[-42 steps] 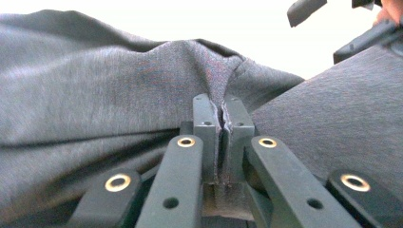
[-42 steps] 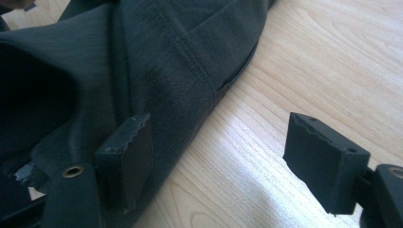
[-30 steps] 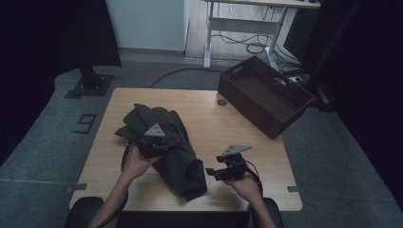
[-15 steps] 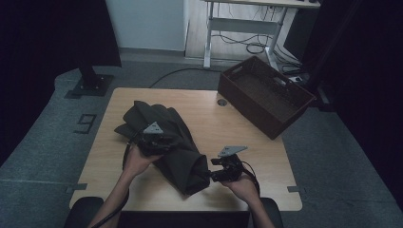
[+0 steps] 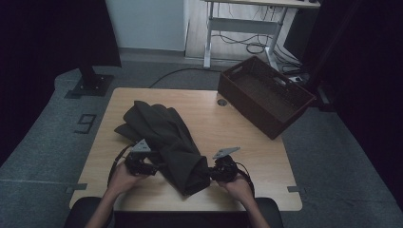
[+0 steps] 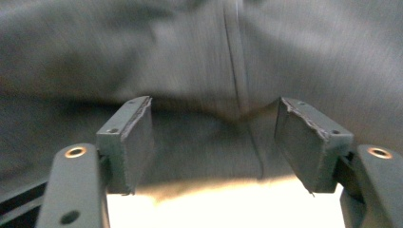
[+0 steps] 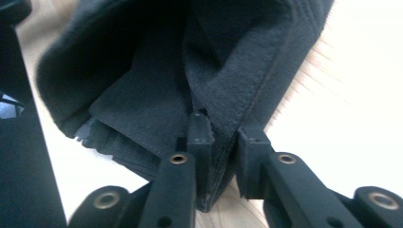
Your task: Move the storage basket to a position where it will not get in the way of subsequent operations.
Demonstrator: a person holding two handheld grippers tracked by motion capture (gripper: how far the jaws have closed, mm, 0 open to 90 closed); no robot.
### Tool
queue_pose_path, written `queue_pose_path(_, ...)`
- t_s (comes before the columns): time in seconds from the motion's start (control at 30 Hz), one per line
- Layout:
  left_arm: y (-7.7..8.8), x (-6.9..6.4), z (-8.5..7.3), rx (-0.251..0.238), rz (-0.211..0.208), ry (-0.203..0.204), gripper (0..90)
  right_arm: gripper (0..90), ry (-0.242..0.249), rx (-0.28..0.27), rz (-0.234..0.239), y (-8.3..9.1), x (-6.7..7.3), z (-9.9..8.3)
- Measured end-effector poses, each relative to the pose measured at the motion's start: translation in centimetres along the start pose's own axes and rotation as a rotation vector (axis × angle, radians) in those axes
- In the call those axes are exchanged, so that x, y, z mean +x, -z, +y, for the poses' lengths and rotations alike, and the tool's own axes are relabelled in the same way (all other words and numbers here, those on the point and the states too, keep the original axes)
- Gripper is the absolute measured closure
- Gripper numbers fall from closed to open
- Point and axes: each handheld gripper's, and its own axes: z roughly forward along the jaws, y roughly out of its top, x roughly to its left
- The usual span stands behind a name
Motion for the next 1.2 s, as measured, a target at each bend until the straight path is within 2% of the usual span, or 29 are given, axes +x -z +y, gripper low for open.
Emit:
queue_pose_path(0.07, -0.2, 0.0, -0.7, 0.007, -0.007, -0.007, 26.8, 79.8, -0.007, 0.004, -0.011, 0.1, -0.2, -0.1)
queue_pose_path(0.2, -0.4, 0.1, -1.5, 0.018, 0.012, 0.005, 25.8, 78.7, -0.025, 0.002, -0.017, 0.2, -0.6, -0.3)
queue_pose_path(0.43, -1.8, 0.2, -1.6, 0.057, 0.023, 0.010, 27.8, 74.5, -0.032, 0.007, -0.015, 0.0, -0.8, -0.7)
queue_pose_path(0.57, -2.0, -0.2, -1.5, 0.083, 0.057, -0.021, 41.6, 77.3, -0.031, 0.015, -0.016, -0.1, -0.8, -0.7)
queue_pose_path(0.6, -2.0, -0.3, -1.4, 0.092, 0.063, -0.031, 47.3, 79.1, -0.034, 0.016, -0.017, -0.1, -0.8, -0.7)
queue_pose_path(0.67, -2.0, -0.6, -1.2, 0.108, 0.113, -0.054, 62.8, 82.8, -0.041, 0.021, -0.014, -0.2, -0.9, -0.8)
queue_pose_path(0.73, -2.0, -0.6, -1.0, 0.121, 0.123, -0.060, 77.4, 85.7, -0.042, 0.024, -0.013, -0.2, -0.9, -0.8)
queue_pose_path(0.8, -2.1, -0.7, -0.8, 0.131, 0.111, -0.063, 86.6, 87.0, -0.042, 0.026, -0.017, -0.3, -0.8, -0.7)
queue_pose_path(0.9, -2.1, -0.8, -0.6, 0.138, 0.107, -0.073, 89.7, 87.4, -0.041, 0.022, -0.030, -0.1, -0.9, -0.7)
queue_pose_path(1.03, -1.1, -0.4, 0.0, 0.057, 0.058, -0.024, 90.0, 87.5, -0.055, -0.003, -0.064, 0.9, -1.4, -0.6)
queue_pose_path(1.2, -0.2, -0.8, 1.4, 0.027, 0.068, -0.064, 90.0, 87.5, -0.073, -0.029, -0.098, 2.3, -2.4, -0.4)
